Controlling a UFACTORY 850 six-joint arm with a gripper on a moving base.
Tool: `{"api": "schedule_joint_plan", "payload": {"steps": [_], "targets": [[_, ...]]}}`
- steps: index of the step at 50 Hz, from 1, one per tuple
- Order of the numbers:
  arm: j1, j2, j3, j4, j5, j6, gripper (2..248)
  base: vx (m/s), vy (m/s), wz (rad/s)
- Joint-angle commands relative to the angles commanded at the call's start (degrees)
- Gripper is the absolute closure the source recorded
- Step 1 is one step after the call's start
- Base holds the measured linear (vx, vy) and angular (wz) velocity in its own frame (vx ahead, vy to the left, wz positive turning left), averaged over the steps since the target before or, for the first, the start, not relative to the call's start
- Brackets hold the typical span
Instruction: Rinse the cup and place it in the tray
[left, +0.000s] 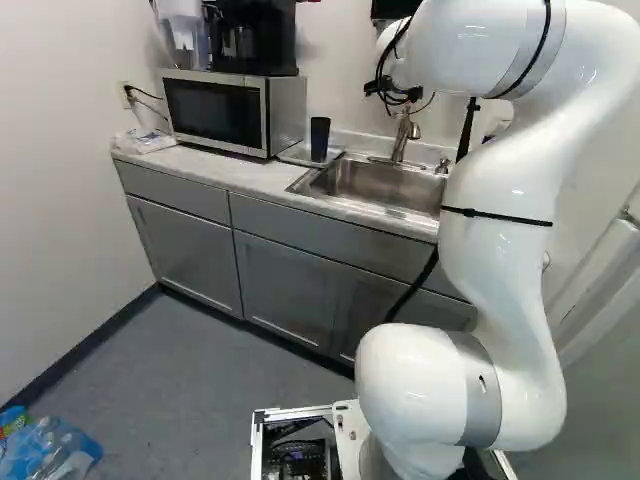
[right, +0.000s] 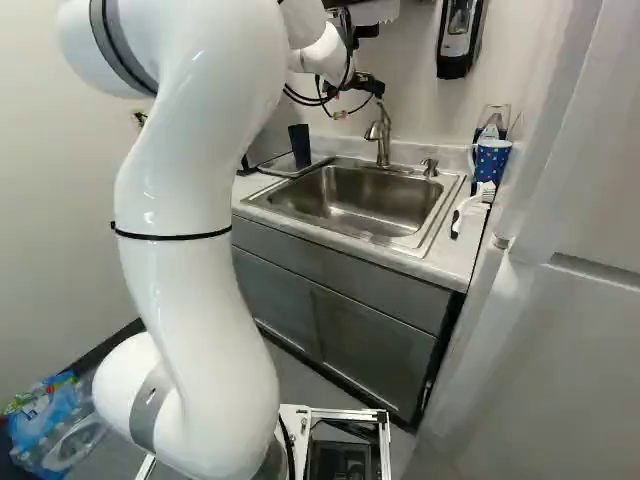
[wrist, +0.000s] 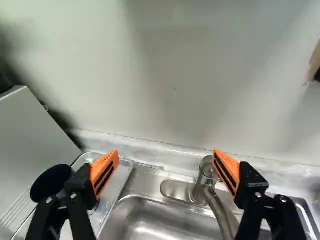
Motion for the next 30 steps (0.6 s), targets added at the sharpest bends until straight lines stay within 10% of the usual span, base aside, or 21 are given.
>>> {"api": "schedule_joint_plan", "payload": {"steps": [30], "targets": [[3.4,6.0,7.0,0.0,0.0,0.0,3,0.0,0.0,0.0]]}}
